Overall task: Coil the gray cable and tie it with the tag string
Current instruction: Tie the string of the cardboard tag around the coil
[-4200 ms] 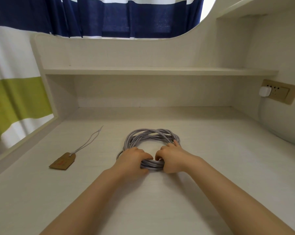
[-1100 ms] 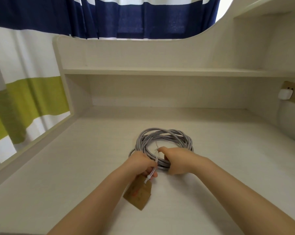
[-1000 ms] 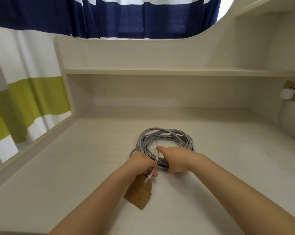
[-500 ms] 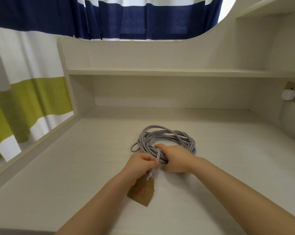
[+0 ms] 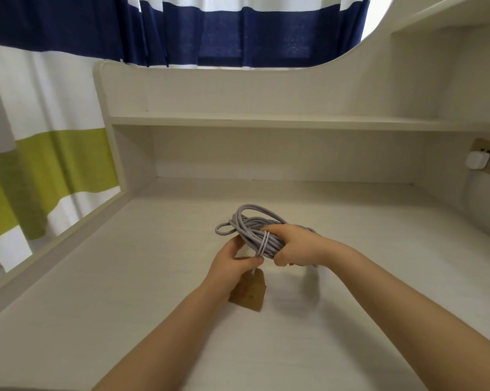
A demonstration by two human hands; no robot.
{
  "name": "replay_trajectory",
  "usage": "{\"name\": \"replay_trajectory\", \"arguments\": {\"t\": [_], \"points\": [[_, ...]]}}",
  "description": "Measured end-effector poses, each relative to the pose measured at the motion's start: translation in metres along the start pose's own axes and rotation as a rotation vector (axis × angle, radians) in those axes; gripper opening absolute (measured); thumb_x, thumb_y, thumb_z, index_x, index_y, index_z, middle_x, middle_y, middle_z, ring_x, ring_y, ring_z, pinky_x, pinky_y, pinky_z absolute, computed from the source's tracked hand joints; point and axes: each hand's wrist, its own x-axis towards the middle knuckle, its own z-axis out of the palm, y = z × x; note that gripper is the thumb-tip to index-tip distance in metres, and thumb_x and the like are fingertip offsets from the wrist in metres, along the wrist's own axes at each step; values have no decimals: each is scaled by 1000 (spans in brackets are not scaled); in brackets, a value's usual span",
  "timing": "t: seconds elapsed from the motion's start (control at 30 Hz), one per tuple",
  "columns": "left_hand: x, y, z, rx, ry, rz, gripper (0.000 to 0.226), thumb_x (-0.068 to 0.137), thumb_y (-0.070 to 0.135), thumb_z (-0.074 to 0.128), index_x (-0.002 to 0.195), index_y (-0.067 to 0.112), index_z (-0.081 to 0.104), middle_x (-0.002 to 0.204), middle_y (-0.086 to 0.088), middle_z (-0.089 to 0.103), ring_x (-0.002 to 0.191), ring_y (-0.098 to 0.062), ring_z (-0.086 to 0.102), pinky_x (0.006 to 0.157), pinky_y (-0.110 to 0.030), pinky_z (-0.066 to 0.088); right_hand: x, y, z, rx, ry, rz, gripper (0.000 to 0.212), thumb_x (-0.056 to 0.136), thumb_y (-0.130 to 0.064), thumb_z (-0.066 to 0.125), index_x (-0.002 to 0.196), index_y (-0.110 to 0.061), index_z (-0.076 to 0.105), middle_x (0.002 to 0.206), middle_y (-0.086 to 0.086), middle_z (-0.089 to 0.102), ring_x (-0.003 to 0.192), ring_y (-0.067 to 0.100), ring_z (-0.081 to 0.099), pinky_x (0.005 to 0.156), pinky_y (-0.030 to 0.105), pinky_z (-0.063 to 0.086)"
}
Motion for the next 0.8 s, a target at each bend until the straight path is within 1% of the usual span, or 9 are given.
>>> {"name": "replay_trajectory", "arguments": {"t": [0.07, 0.17, 0.23, 0.37, 0.5, 0.6, 0.67, 0.73, 0.8], "points": [[3, -2, 1, -68, 9, -15, 42, 77, 2, 66, 111, 22, 53, 102, 13, 64, 68, 5, 66, 54, -11, 49, 0, 1, 0, 32, -3, 2, 47, 67, -7, 59, 109, -28, 54, 76, -5, 55, 60, 12, 52, 42, 17, 42], [7, -2, 1, -155, 20, -54, 34, 77, -5, 63, 107, 9, 55, 90, 3, 69, 68, -7, 68, 58, -19, 53, 2, 0, 0, 63, -1, -2, 40, 67, -6, 58, 100, -27, 56, 72, -3, 54, 56, 14, 50, 41, 19, 41], [8, -3, 1, -126, 1, -56, 22, 79, -4, 62, 95, 11, 62, 78, 3, 73, 70, -11, 68, 62, -21, 54, 1, 0, 0, 63, -4, 3, 39, 67, -6, 58, 98, -29, 55, 70, -4, 54, 55, 13, 49, 40, 19, 40], [3, -6, 3, -95, -64, -181, 14, 80, 2, 62, 74, 12, 70, 61, 2, 73, 53, -10, 64, 51, -23, 52, 3, 5, 6, -110, 13, -29, 31, 68, -12, 60, 78, -38, 46, 77, -13, 51, 70, 8, 51, 53, 23, 37], [3, -4, 3, -116, -65, -331, 14, 76, 3, 66, 63, 3, 69, 60, -7, 71, 46, -16, 62, 51, -28, 55, 10, 16, 17, -388, 83, -56, 28, 73, -17, 57, 97, -21, 46, 96, 0, 58, 88, 24, 56, 63, 29, 35], [5, 1, 8, -171, -18, -436, 2, 77, 1, 64, 77, -1, 66, 67, -15, 70, 52, -22, 66, 58, -34, 58, 16, 21, 20, -490, 111, -61, 30, 75, -26, 60, 98, -18, 43, 102, 8, 62, 92, 29, 57, 64, 31, 34], [8, 2, 11, -237, -26, -488, 4, 81, 1, 60, 79, -1, 64, 55, -9, 70, 46, -17, 66, 48, -27, 56, 20, 24, 24, -564, 119, -48, 36, 77, -35, 60, 102, -15, 44, 104, 11, 62, 94, 32, 57, 65, 31, 33], [10, 3, 13, -267, -33, -518, 9, 84, 3, 57, 78, 1, 63, 49, -3, 68, 42, -13, 65, 44, -23, 54, 22, 29, 29, -584, 126, -15, 39, 81, -39, 58, 108, -14, 45, 110, 12, 61, 101, 32, 55, 67, 31, 34], [11, 2, 13, -275, -26, -537, 10, 85, 4, 56, 78, 2, 63, 48, -3, 68, 42, -13, 64, 43, -23, 54, 20, 33, 29, -550, 112, 22, 53, 82, -41, 57, 125, -14, 41, 123, 12, 55, 115, 31, 49, 80, 33, 40]]}}
